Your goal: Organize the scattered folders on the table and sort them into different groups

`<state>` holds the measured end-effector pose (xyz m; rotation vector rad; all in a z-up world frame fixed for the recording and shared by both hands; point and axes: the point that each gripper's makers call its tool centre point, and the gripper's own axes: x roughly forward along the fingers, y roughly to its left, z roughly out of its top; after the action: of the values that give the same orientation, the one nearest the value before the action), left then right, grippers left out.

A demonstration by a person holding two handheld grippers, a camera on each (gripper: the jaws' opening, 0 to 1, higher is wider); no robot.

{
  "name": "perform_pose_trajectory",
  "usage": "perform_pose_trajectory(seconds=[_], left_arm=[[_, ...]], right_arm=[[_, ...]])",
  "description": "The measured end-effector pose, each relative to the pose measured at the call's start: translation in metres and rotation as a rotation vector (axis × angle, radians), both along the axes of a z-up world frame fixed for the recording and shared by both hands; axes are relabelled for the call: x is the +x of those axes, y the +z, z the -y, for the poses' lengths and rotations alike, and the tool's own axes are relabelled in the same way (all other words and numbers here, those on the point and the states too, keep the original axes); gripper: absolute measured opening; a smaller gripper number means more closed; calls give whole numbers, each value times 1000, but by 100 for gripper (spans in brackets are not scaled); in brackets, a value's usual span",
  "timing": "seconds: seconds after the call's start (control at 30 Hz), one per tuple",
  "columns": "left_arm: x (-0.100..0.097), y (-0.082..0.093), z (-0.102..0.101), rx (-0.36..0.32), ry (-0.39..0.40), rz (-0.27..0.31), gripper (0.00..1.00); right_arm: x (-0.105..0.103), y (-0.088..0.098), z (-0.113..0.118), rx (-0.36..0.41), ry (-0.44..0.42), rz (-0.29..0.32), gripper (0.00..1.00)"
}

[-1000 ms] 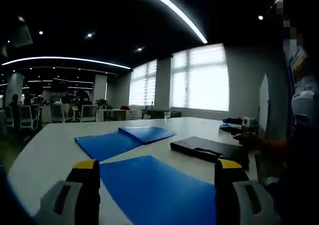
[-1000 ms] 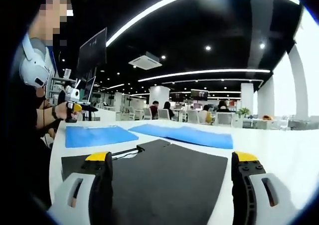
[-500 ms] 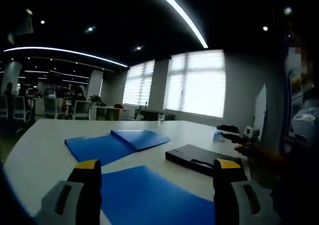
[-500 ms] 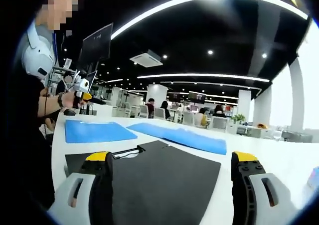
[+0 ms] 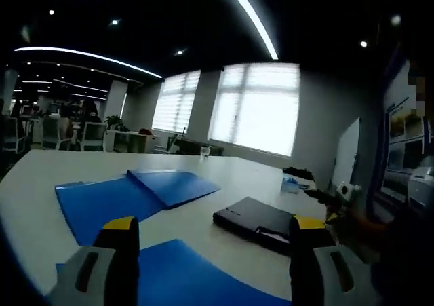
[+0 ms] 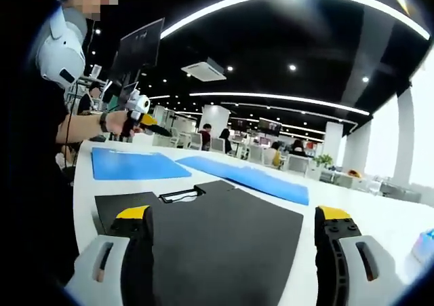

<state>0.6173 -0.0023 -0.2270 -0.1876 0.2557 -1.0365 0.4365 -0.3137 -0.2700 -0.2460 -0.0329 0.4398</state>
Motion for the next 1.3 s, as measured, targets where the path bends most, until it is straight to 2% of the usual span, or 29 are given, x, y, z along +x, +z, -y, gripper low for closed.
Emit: perform_pose_trajectory(seconds=[0.03,0.07,0.17,0.33,0.43,0.53,0.7,0.83,0.87,0.97,1.1,1.23,1.3], left_arm=[[4,-2,4,-10,-4,-26,94],[8,-3,7,-12,-4,-32,97],[28,-7,24,-14,-20,-54,98],[52,-22,47,48,-26,-67,98],[63,-28,58,49,-28,-76,97],[78,-41,74,76,-27,-98,96],[94,-52,92,95,-25,-109,95],[102,-57,100,78,-27,-136,93],[115,-61,110,10,-24,-216,93],[134,-69,114,27,0,-221,93],[147,-72,121,26,6,-236,92],[161,-85,133,76,18,-235,92],[166,-87,136,75,26,-235,87]], right_arm=[[0,-1,-1,-1,1,0,98],[0,-1,-2,5,2,1,98],[2,-4,-3,26,-2,12,98],[6,-10,2,25,-36,23,98],[7,-6,4,22,-40,49,98],[7,-8,9,60,-35,42,98],[7,-10,10,76,-32,38,98],[8,-14,6,58,-17,23,98],[8,-16,5,51,-13,18,98],[8,-18,2,41,-5,13,98],[7,-16,3,50,-3,20,98],[6,-14,4,63,-1,29,97],[6,-14,3,60,0,29,97]])
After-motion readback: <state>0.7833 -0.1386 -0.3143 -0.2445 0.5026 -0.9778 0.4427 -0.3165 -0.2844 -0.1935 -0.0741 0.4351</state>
